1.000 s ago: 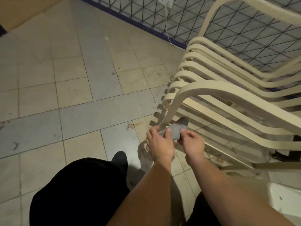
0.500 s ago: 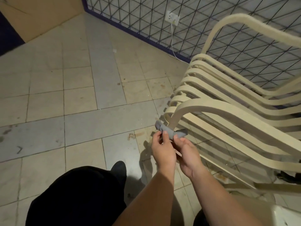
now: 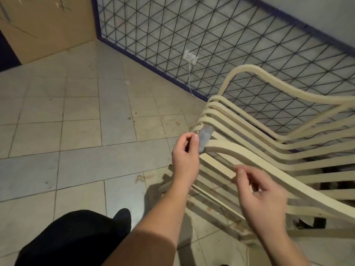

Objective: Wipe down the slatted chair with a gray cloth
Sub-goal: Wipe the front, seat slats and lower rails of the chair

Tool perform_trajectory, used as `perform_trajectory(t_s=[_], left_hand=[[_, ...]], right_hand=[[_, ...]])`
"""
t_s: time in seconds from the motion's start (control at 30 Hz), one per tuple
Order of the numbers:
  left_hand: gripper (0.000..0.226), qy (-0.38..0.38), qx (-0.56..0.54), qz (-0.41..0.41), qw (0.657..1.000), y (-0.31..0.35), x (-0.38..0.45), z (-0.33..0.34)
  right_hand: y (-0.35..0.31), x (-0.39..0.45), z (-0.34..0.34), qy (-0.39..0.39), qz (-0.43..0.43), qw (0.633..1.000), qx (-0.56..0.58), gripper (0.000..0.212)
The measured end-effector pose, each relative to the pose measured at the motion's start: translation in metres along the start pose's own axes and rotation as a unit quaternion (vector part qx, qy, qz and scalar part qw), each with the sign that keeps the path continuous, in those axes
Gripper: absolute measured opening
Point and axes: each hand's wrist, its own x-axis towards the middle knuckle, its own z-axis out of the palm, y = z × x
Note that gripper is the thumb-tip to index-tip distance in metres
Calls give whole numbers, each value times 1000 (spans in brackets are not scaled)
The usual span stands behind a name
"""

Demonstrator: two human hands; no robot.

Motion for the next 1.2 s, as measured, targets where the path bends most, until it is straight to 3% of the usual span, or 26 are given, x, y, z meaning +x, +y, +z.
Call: perform_trajectory(t_s=[0.07, 0.17, 0.23, 0.33, 0.4, 0.5, 0.6, 0.9, 1.07, 1.2], left_hand=[[18, -89, 30, 69, 993, 17, -1, 8], [24, -181, 160, 197, 950, 23, -7, 22], [28, -177, 214, 252, 927, 14, -11, 23], [39, -154, 245, 258, 922, -5, -17, 17], [46, -126, 229, 192, 946, -20, -19, 10], [48, -66, 131, -9, 989, -55, -16, -3], [52, -45, 84, -142, 985, -90, -12, -15], [46, -13, 56, -298, 953, -144, 4, -29], [31, 30, 83, -282, 955, -171, 5, -28], [32, 55, 56, -298, 951, -191, -5, -28]], right_hand=[[-2, 20, -22, 51, -86, 992, -84, 18], [11, 50, -32, -19, -103, 972, -210, 35], [22, 54, -24, -92, -100, 959, -250, 43], [28, 52, -16, -137, -50, 965, -217, 59], [31, 52, -16, -137, -30, 968, -207, 62], [29, 52, -15, -145, -73, 958, -238, 57], [23, 54, -8, -154, -92, 957, -227, 51], [12, 89, 12, -222, -153, 947, -176, 35], [21, 88, 18, -190, -180, 950, -170, 30], [27, 88, 21, -166, -181, 955, -165, 32]])
